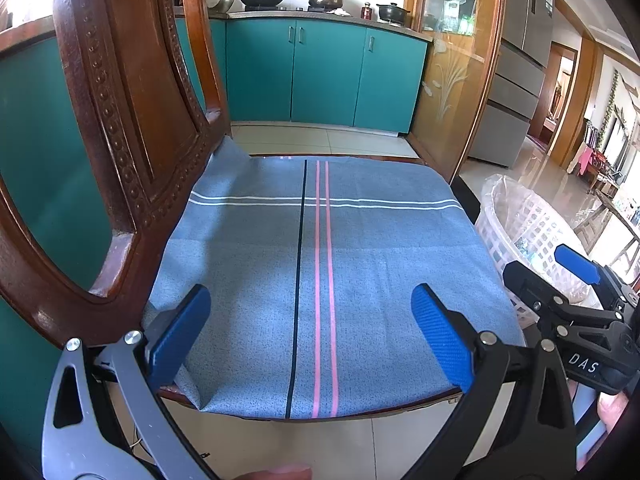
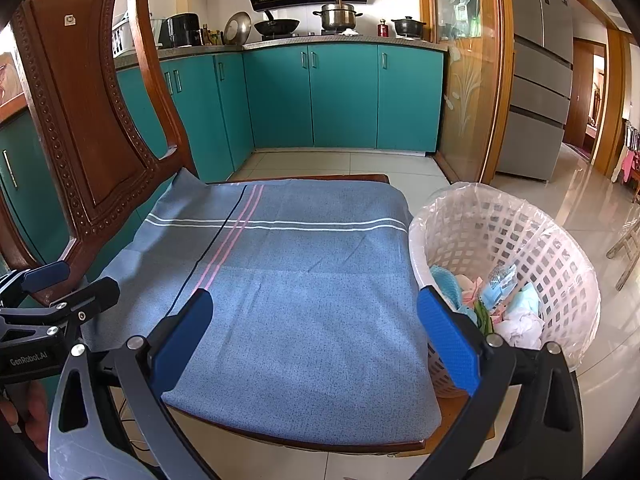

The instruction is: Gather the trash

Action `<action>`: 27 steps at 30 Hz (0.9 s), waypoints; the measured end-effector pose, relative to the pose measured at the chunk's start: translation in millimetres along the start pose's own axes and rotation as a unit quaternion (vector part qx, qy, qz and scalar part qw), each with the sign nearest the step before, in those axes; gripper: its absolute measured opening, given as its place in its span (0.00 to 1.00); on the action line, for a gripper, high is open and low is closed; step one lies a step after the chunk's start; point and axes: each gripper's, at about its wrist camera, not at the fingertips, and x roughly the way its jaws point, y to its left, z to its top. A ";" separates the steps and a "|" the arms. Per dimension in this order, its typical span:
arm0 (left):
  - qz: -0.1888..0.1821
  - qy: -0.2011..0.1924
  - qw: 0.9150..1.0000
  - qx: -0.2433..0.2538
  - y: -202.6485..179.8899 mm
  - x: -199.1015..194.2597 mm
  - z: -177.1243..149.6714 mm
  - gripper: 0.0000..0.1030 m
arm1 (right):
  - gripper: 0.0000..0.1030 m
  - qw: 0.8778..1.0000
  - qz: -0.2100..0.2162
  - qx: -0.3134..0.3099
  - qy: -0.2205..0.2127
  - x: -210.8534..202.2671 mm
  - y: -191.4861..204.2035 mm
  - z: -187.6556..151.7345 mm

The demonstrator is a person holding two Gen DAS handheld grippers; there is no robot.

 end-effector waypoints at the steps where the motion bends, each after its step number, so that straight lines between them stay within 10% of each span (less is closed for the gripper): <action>1: 0.000 0.000 1.000 0.000 -0.1 0.0 0.0 0.97 | 0.97 1.000 0.000 0.000 0.000 0.1 0.0 0.0; 27: -0.001 0.009 1.000 0.000 -1.6 4.2 -0.4 0.97 | 0.97 1.000 0.000 0.000 0.001 0.2 0.7 0.0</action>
